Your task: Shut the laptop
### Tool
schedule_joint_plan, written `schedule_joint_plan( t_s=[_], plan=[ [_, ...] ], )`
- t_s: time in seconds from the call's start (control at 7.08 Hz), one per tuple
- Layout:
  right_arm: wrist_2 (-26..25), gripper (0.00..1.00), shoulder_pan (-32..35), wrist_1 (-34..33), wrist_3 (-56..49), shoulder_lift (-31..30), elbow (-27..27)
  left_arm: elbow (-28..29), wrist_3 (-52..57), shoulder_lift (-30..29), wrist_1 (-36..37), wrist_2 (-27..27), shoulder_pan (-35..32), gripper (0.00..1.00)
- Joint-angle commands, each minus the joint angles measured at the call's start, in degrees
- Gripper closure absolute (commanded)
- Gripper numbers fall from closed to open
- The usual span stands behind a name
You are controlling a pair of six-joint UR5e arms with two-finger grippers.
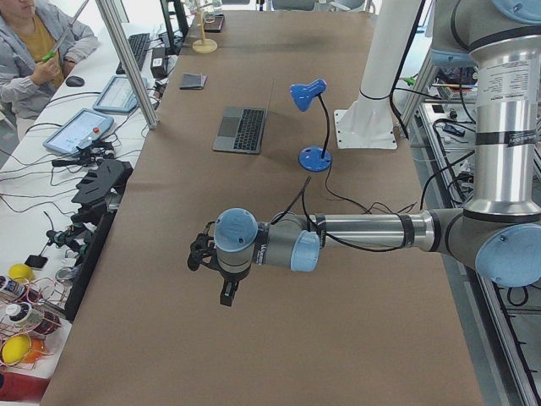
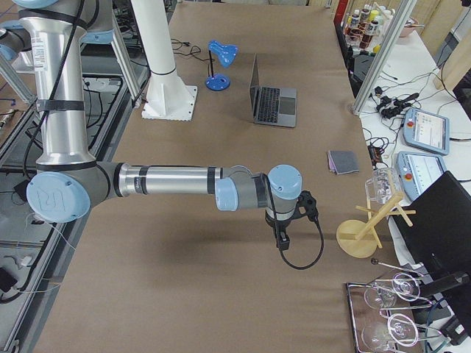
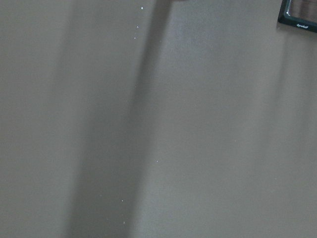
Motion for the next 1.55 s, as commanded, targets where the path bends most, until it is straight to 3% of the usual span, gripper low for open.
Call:
schedule_joint_plan(
  t_s=[0.0, 1.41],
  plan=[
    [0.2, 0.00, 0.0, 0.0, 0.0, -0.1, 0.0, -0.1, 0.3, 0.2, -0.5, 0.1, 0.0, 0.02],
    [0.3, 0.00, 0.0, 0.1, 0.5, -0.7, 0.0, -1.6, -0.3, 1.9, -1.8, 0.6, 0.3, 0.03]
  ],
)
